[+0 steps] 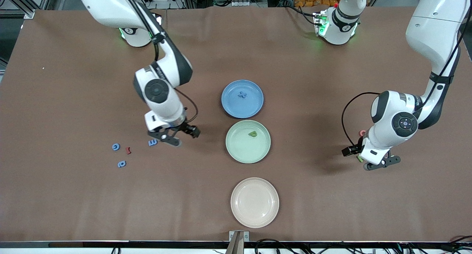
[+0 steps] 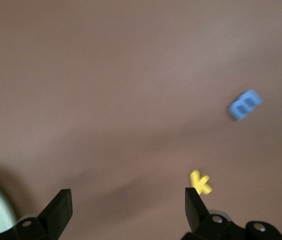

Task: Sort letters by color into matching plates
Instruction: 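Move the right gripper to the blue m while the left gripper reaches the N, then grasp the blue m with the right gripper while the left gripper grasps the N, then drop the blue m onto the blue plate while the left gripper carries the N, then release the green N onto the green plate while the right gripper withdraws, then move the right gripper to the blue G while the left gripper reaches the u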

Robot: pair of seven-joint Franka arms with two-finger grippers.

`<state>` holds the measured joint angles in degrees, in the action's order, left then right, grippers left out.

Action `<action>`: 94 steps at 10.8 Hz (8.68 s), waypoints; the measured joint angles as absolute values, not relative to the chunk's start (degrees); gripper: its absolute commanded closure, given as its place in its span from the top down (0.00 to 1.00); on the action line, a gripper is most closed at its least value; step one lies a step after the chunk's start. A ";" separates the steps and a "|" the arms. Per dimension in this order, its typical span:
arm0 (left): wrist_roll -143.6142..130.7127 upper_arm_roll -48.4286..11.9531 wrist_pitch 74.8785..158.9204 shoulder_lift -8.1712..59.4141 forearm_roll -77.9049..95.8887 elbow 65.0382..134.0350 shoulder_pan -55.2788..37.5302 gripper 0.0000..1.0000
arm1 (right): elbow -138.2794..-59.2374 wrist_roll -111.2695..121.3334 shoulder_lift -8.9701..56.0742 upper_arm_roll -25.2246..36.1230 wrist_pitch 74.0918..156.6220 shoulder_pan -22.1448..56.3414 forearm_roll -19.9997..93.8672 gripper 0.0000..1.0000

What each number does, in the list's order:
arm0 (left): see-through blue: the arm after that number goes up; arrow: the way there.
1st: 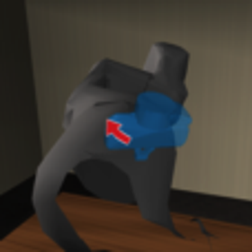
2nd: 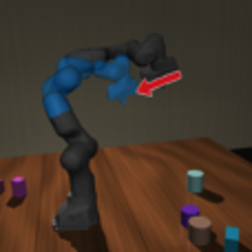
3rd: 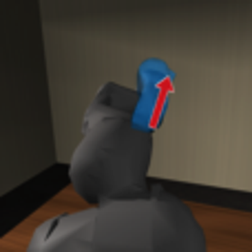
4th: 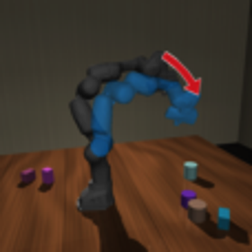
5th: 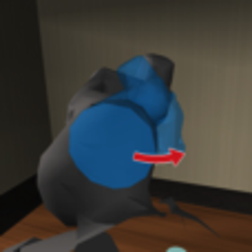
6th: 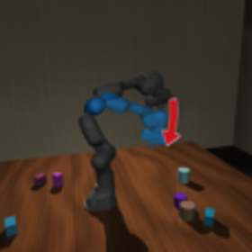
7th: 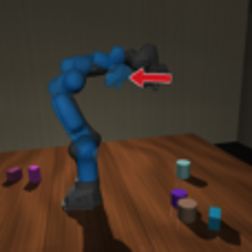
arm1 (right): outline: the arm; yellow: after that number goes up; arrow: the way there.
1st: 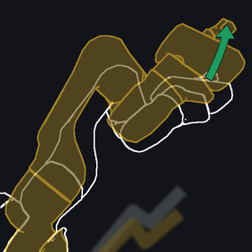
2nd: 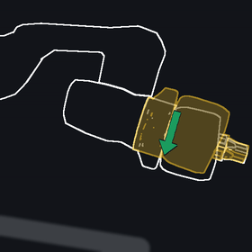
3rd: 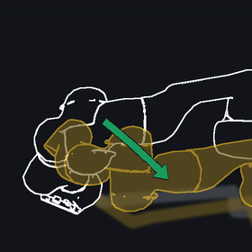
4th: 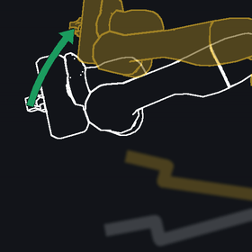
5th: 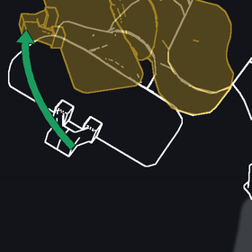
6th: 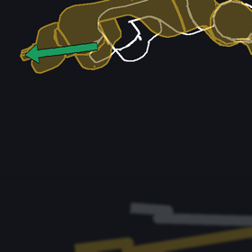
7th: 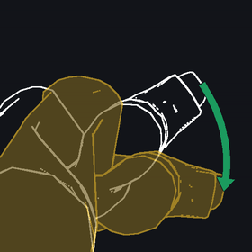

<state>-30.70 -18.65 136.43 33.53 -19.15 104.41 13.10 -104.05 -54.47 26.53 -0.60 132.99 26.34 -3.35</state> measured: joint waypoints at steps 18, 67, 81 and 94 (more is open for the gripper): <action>-48.52 -16.14 136.90 39.38 -19.47 100.22 16.03 1.00 | -109.84 -84.52 32.96 0.14 144.93 10.75 0.22 1.00; -53.11 -30.31 136.36 40.42 -11.01 92.35 -3.16 0.00 | -103.86 -52.49 32.00 -11.44 131.80 41.75 -6.83 1.00; -53.82 -26.13 141.98 44.36 -12.27 89.38 -9.14 1.00 | -101.74 -40.56 25.65 -6.51 126.35 20.16 -7.22 1.00; -9.15 -25.20 136.87 37.54 -16.55 99.80 18.19 1.00 | -99.76 -39.91 25.66 2.22 126.27 3.40 -6.28 1.00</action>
<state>-9.15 -25.20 136.87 37.54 -16.55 99.80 18.19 -99.76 -39.91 25.66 2.22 126.27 3.40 -6.28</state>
